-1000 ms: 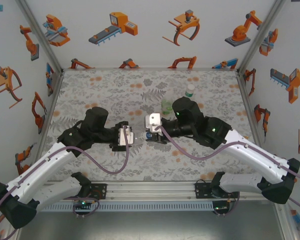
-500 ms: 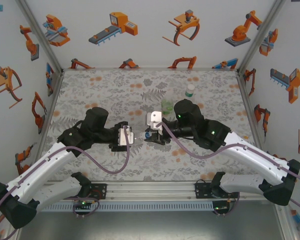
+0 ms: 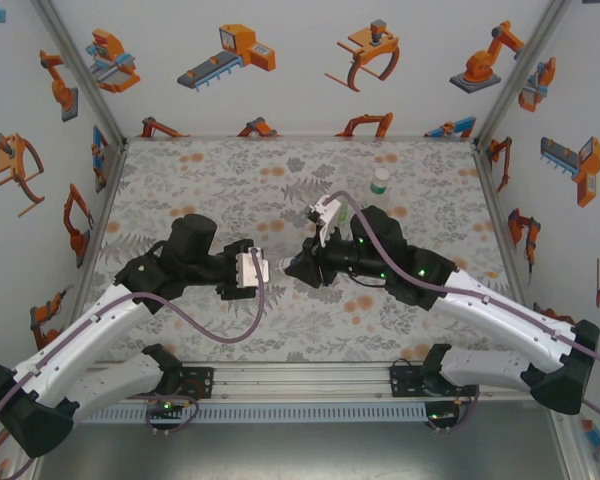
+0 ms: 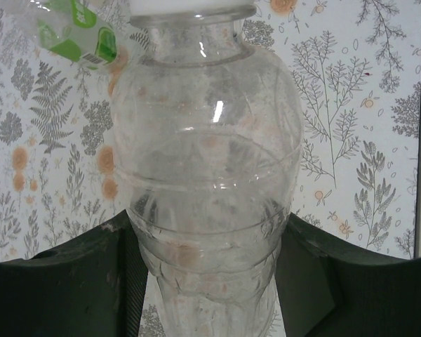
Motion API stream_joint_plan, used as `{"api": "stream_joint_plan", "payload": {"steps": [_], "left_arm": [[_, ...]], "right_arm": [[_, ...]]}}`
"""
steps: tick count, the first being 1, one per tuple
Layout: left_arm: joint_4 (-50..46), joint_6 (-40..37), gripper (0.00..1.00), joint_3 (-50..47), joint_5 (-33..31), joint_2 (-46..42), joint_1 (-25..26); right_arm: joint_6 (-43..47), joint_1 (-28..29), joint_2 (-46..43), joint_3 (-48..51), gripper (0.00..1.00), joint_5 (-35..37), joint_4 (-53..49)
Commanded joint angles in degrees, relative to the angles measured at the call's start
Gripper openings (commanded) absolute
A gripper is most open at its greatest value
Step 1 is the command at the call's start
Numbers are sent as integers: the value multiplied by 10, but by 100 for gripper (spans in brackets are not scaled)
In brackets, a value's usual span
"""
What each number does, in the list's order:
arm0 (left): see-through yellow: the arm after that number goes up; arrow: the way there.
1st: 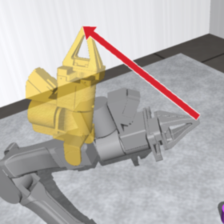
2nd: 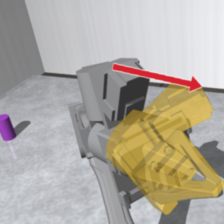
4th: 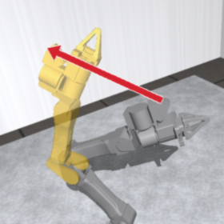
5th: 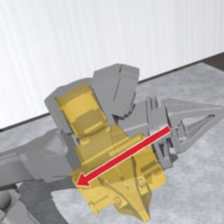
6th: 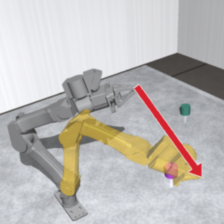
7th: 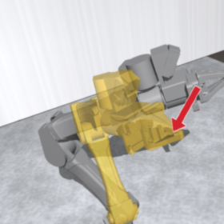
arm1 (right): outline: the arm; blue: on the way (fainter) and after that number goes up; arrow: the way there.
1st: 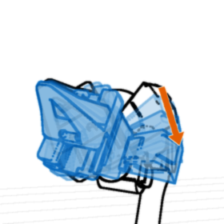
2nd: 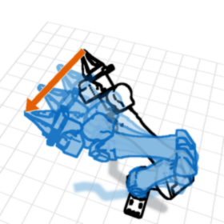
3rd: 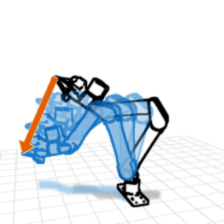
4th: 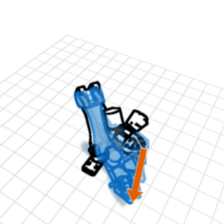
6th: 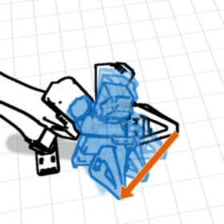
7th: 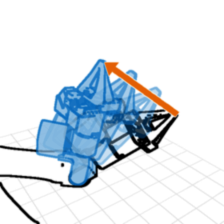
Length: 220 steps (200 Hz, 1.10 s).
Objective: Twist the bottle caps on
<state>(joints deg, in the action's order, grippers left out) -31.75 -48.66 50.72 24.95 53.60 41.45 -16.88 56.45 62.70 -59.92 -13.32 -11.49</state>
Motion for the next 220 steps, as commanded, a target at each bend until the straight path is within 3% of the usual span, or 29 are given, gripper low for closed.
{"api": "stream_joint_plan", "payload": {"steps": [1, 20, 64, 90, 112, 193, 220], "left_arm": [[38, 8, 0, 14, 37, -7, 4], [44, 12, 0, 12, 35, -5, 3], [56, 19, 0, 7, 22, -2, 3], [62, 24, 0, 6, 13, 0, 3], [63, 25, 0, 5, 12, 2, 4], [63, 24, 0, 5, 9, 11, 4], [60, 24, 0, 8, 7, 19, 4]], "right_arm": [[-174, 4, 6, 23, 0, 50, 62], [-252, 4, 12, 31, 0, 48, 78], [-380, 4, 35, -16, 0, 84, -15], [-419, 4, 38, 0, 10, 83, 5], [-423, 4, 39, 5, 15, 86, 9], [-388, 4, 28, -5, 52, 96, 15], [-375, 4, 25, -12, 57, 96, 15]]}}
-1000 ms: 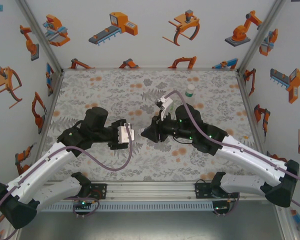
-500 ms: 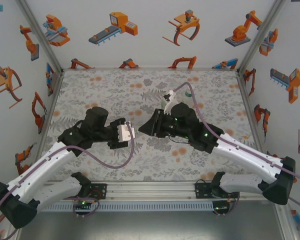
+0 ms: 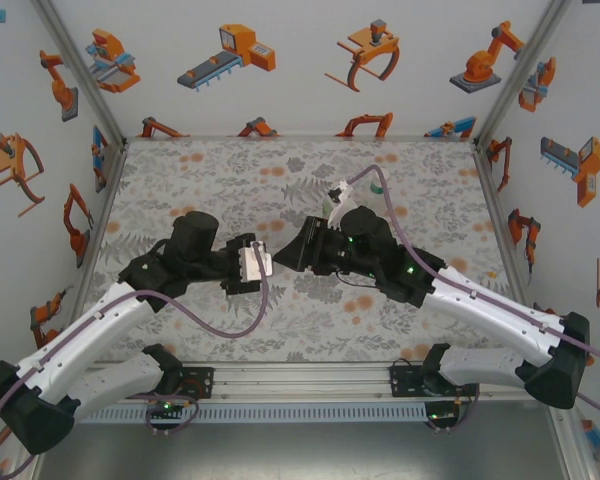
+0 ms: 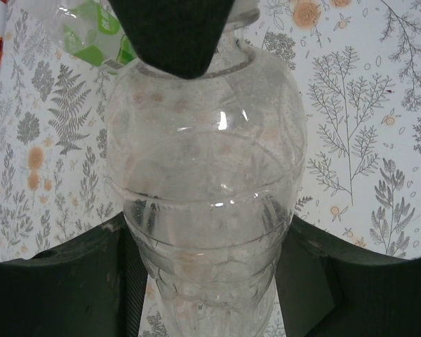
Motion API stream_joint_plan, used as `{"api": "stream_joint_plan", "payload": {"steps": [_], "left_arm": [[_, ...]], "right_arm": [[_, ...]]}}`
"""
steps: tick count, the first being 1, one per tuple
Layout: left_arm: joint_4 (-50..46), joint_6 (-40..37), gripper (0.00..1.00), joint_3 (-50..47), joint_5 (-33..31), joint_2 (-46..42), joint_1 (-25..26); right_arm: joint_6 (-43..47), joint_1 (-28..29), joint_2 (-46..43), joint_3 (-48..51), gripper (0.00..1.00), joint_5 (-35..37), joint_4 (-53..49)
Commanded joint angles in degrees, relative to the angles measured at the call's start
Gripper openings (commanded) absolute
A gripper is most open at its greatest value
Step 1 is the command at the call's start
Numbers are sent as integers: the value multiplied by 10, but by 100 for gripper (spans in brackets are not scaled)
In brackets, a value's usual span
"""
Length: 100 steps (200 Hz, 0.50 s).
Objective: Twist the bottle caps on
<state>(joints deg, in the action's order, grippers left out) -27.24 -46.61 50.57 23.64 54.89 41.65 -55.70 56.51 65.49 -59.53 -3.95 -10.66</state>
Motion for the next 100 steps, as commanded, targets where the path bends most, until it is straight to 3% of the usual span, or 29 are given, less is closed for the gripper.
{"api": "stream_joint_plan", "payload": {"steps": [1, 53, 100], "left_arm": [[15, 3, 0, 9, 20, 6, 3], [15, 4, 0, 10, 19, 14, 2], [14, -1, 0, 9, 29, 13, 1]], "right_arm": [[14, 3, -3, -17, 57, 2, 7], [102, 3, -42, -34, 65, 8, -24], [387, 2, -93, -68, 64, -11, -83]]}}
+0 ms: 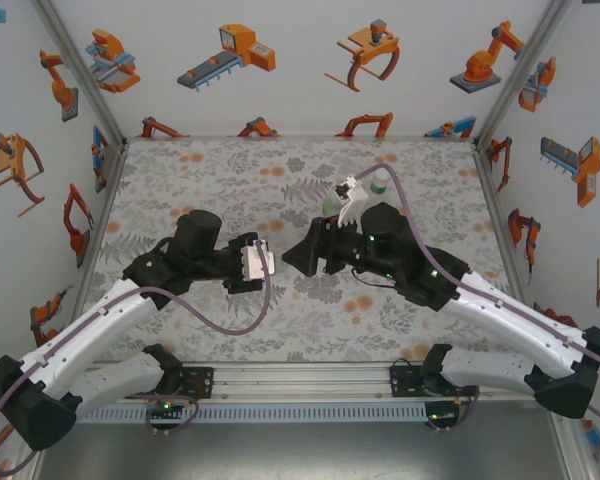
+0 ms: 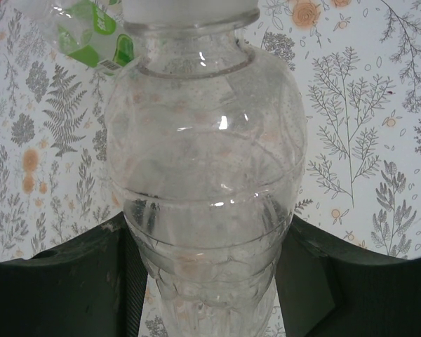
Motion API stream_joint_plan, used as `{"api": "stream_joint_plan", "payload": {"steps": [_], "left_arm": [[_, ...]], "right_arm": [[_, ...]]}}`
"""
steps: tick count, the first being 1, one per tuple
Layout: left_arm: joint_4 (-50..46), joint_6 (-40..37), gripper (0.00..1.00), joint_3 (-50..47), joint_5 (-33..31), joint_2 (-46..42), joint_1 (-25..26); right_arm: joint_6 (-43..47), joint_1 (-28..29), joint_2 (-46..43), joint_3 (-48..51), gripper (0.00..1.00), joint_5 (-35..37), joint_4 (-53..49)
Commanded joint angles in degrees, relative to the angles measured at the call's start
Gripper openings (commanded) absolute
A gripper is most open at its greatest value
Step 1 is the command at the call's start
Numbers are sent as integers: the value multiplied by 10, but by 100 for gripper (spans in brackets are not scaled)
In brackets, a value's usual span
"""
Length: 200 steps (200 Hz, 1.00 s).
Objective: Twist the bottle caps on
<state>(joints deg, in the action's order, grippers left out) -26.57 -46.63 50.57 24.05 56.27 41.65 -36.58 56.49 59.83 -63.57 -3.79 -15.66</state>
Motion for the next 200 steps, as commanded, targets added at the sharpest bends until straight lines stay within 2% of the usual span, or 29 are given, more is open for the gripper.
{"api": "stream_joint_plan", "payload": {"steps": [1, 35, 66, 84, 123, 155, 200], "left_arm": [[7, -1, 0, 9, 26, -1, 1], [7, -7, 0, 5, 50, -4, 1], [6, -17, 0, 0, 75, -12, 1], [6, -23, 0, -3, 92, -17, 1], [1, -31, 0, -4, 122, -21, 1], [-12, -32, 0, 5, 128, -15, 2], [-12, -31, 0, 5, 130, -16, 2]], "right_arm": [[205, 2, -37, -28, 64, -13, -34], [469, 2, -59, -34, 61, -133, -59], [658, 3, -41, -51, 59, -221, -116], [734, 2, -32, -57, 60, -245, -129], [796, 4, -1, -89, 60, -253, -161], [798, 4, 19, -102, 60, -269, -161], [798, 5, 35, -100, 53, -280, -148]]}}
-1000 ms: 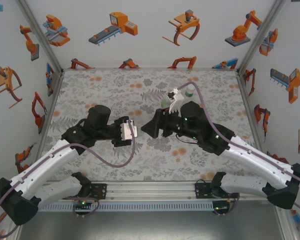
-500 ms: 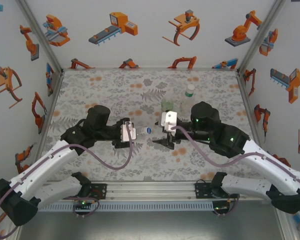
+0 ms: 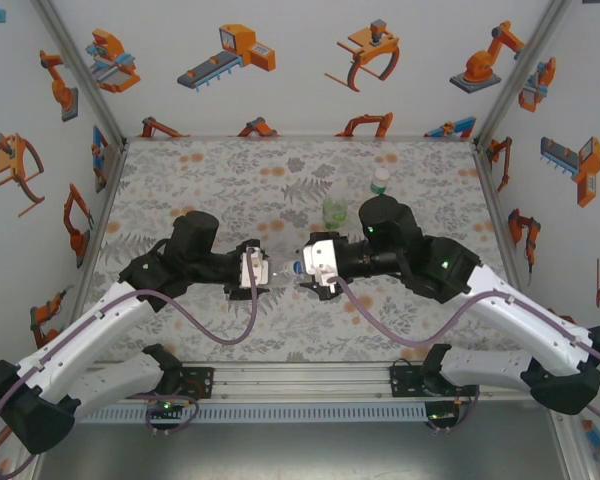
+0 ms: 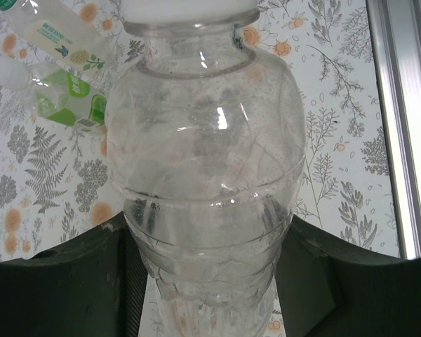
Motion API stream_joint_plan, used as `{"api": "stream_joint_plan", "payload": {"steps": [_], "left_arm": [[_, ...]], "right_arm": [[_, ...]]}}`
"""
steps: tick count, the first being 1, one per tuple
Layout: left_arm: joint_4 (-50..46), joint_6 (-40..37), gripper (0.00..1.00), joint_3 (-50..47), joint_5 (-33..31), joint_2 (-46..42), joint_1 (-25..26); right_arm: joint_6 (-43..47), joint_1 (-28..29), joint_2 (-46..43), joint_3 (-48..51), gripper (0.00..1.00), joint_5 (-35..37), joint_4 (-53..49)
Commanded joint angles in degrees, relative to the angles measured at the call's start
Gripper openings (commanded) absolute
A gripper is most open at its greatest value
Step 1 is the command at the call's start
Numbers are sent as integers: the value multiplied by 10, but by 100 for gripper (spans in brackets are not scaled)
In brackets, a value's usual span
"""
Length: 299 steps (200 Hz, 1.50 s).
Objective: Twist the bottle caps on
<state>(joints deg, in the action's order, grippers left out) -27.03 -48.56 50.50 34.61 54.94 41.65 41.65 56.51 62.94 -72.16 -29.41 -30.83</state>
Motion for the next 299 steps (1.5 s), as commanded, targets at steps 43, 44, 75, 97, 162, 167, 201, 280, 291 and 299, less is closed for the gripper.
{"api": "stream_joint_plan", "payload": {"steps": [43, 44, 75, 97, 162, 167, 201, 280, 291, 299], "left_arm": [[-7, -11, 0, 7, 27, -1, 2], [-7, -11, 0, 7, 27, -1, 2], [-7, -9, 0, 7, 27, -1, 2], [-7, -10, 0, 7, 27, 0, 2], [-7, -7, 0, 9, 18, -1, 2], [-7, -7, 0, 9, 17, -2, 2], [-5, -4, 0, 9, 10, -4, 2], [23, 25, 0, 6, -76, -8, 2], [24, 25, 0, 5, -78, -9, 2], [26, 26, 0, 5, -77, -9, 2]], "right_arm": [[16, 4, 12, -16, 47, -29, 8], [16, 4, 12, -16, 46, -29, 8], [17, 4, 13, -14, 44, -28, 10], [17, 4, 15, -10, 42, -28, 16], [3, 4, 15, -7, 28, -23, 17], [-3, 4, 15, -5, 28, -18, 20], [-100, 4, 7, 20, 24, 31, 77], [-487, 4, -42, 126, 12, 167, 248], [-558, 4, -48, 143, 9, 202, 271], [-614, 4, -50, 151, 7, 232, 282]]}}
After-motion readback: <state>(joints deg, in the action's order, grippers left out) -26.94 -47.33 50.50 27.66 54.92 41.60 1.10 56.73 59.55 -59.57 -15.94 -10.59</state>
